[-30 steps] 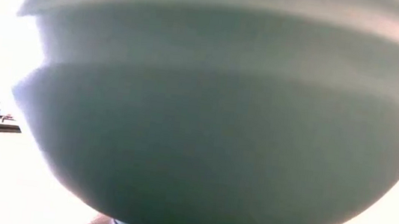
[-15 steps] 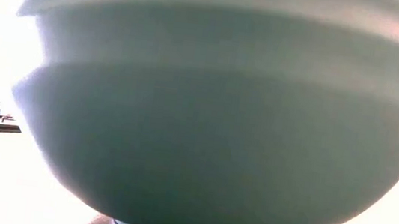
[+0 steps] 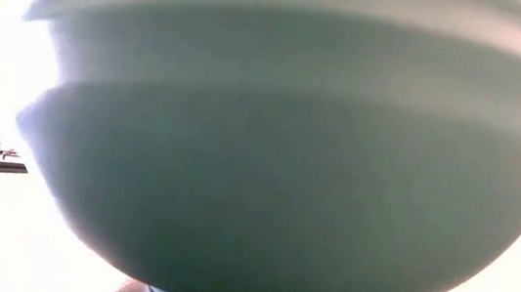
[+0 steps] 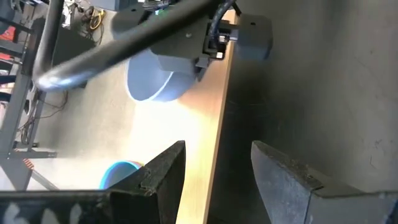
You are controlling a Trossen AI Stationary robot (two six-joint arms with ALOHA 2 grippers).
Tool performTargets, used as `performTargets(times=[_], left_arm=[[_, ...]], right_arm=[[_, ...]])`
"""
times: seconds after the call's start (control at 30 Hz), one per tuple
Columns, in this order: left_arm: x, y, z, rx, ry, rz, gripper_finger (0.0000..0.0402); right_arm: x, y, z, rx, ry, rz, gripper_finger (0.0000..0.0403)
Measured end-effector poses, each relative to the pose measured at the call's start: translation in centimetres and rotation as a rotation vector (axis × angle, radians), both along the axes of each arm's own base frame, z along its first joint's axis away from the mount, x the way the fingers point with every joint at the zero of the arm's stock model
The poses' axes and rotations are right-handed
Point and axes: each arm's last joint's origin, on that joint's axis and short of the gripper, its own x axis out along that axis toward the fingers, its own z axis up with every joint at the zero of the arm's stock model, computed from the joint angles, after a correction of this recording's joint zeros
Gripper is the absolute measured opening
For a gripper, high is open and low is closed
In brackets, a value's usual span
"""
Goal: Place and stack bowls onto a shelf
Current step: Put the large purple bowl on the shelf
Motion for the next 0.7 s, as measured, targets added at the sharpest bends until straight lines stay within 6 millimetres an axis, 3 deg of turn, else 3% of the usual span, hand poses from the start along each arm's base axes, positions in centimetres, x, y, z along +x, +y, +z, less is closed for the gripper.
performTargets(times=[0.33,0.7], left_arm=[[-0.2,0.0,0.2,0.002,-0.004,-0.003,0.0167],[-0.2,0.0,0.2,0.002,-0.004,-0.003,0.0167]], right_arm=[[-0.1,0.1,0.3,0.032,-0.036,-0.03,0.0158],[-1.0,0.6,1.7,0.091,-0.106,-0.093,0.0178]])
